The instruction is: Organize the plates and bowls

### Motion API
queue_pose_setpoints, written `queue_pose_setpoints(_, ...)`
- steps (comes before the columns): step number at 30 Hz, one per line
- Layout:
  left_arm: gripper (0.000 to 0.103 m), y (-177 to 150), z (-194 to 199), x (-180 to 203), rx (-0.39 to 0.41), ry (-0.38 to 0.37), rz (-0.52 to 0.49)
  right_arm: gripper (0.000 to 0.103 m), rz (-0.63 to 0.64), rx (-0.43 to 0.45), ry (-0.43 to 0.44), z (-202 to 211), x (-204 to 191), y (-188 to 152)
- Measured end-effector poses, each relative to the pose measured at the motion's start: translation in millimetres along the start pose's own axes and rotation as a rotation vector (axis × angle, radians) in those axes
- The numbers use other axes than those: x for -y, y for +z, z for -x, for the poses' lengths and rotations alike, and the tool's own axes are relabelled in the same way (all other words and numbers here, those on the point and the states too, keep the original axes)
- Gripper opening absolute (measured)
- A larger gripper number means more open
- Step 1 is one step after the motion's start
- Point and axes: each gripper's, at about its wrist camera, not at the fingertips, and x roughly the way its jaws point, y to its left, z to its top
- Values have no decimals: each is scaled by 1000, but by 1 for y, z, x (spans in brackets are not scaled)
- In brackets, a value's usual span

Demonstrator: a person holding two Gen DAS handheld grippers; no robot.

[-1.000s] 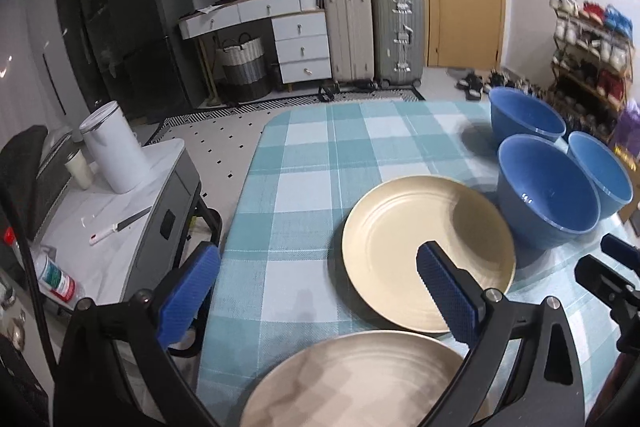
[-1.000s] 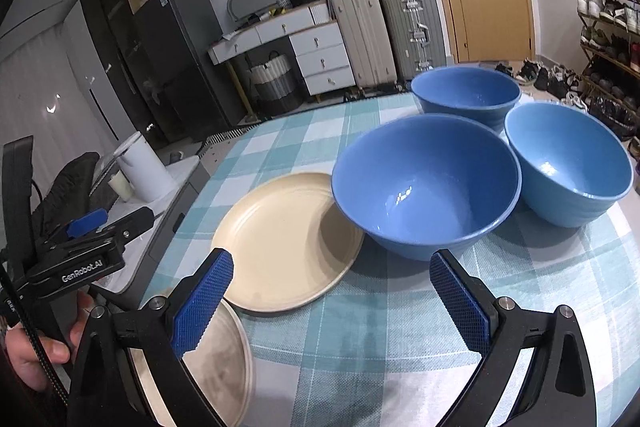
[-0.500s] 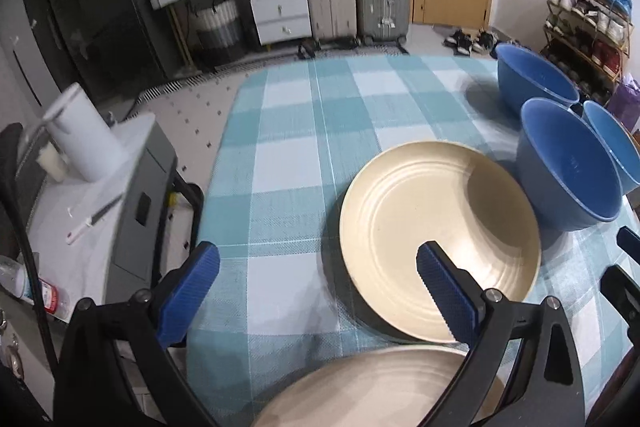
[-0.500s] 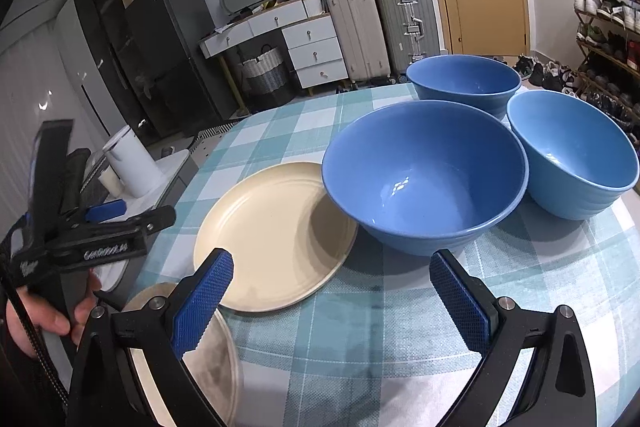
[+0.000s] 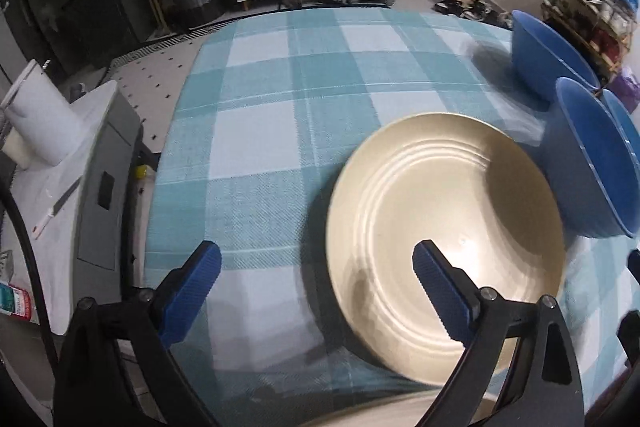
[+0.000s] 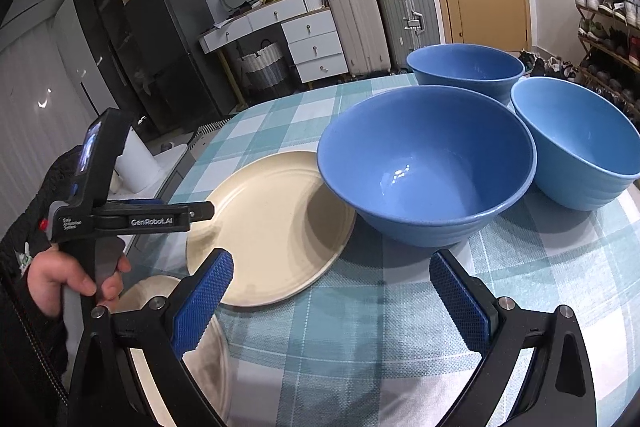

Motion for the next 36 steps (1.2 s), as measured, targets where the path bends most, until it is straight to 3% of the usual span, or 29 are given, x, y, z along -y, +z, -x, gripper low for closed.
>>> queue_pose_setpoints(9,67,2,-13,-7,-46,-33,34,100,-17,-8,5,-3,3,-2)
queue_pose_setpoints(11,47,1,-16,-9,-59,-50,43,100,-13,-12,11,-5,3,-2)
queue_pose_setpoints(12,44,0,-17,-9,-71,-58,47,100,-9,-16,13,-5,2,-2)
queue_pose_setpoints(16,43,0,-23,-14,-102,-103,82,100,-5,-27,22,-10,-1,-4)
queue_pose_setpoints(24,26,0,-30,-16,-142,-193,88,100,-3,-29,22,-9,0,-4)
queue_pose_setpoints(27,23,1,-29,-17,-128,-188,97,100,-16,-32,25,-9,1,-4)
queue_pose_setpoints(32,9,0,-27,-17,-119,-219,107,100,-8,-32,44,-7,0,-5)
queue_pose_setpoints(36,7,0,-25,-21,-113,-238,128,100,-12,-34,43,-7,1,-6)
